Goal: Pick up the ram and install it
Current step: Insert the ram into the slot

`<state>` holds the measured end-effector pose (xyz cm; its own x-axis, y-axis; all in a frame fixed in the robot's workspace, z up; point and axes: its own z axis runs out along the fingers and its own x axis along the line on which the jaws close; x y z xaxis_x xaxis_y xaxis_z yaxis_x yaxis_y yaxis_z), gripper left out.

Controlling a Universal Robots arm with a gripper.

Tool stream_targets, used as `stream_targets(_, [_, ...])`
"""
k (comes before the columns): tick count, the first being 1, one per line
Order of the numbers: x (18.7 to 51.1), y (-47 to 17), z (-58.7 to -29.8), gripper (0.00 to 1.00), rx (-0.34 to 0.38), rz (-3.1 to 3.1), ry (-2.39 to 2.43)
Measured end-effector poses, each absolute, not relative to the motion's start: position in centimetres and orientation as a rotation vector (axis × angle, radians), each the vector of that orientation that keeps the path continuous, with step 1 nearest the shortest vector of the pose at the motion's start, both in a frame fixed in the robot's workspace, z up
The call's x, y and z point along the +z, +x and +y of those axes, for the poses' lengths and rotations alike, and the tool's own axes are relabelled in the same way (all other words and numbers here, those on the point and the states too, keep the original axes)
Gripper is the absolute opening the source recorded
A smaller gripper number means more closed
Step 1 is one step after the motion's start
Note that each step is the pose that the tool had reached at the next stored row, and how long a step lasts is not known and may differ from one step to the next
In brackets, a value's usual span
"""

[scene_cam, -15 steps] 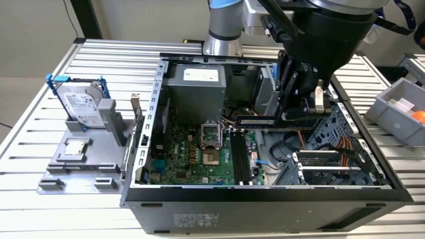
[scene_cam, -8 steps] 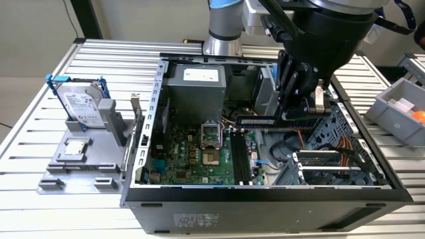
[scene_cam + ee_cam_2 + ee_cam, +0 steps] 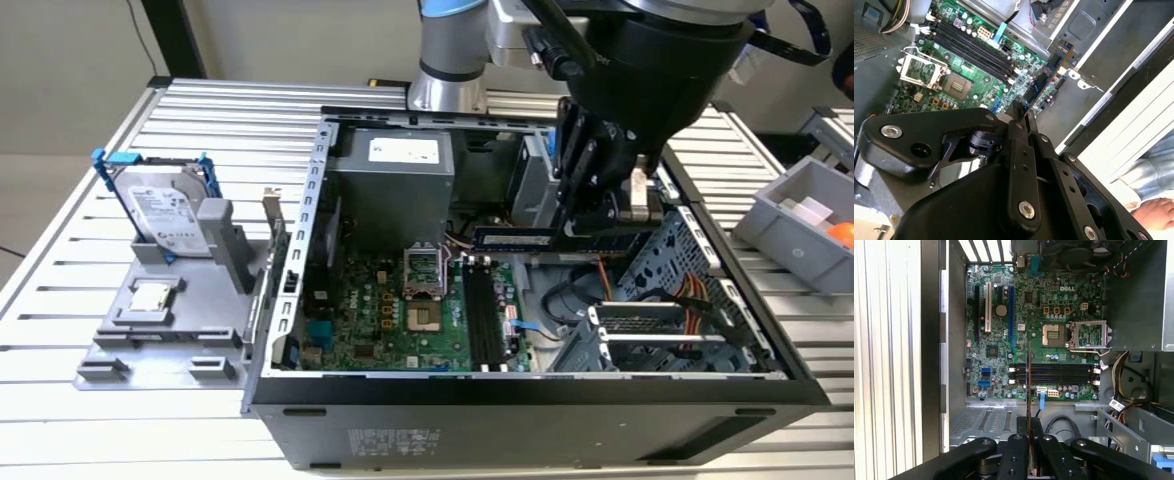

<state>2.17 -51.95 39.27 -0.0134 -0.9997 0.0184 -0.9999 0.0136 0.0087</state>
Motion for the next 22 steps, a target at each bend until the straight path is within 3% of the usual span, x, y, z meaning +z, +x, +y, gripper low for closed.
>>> stream_targets(7, [39.3, 2.2, -51.9, 0.00, -0.038, -2.245, 2.214])
stream_targets(22, [39.1, 2.2, -49.9, 0.00, -0.039, -2.246, 2.213])
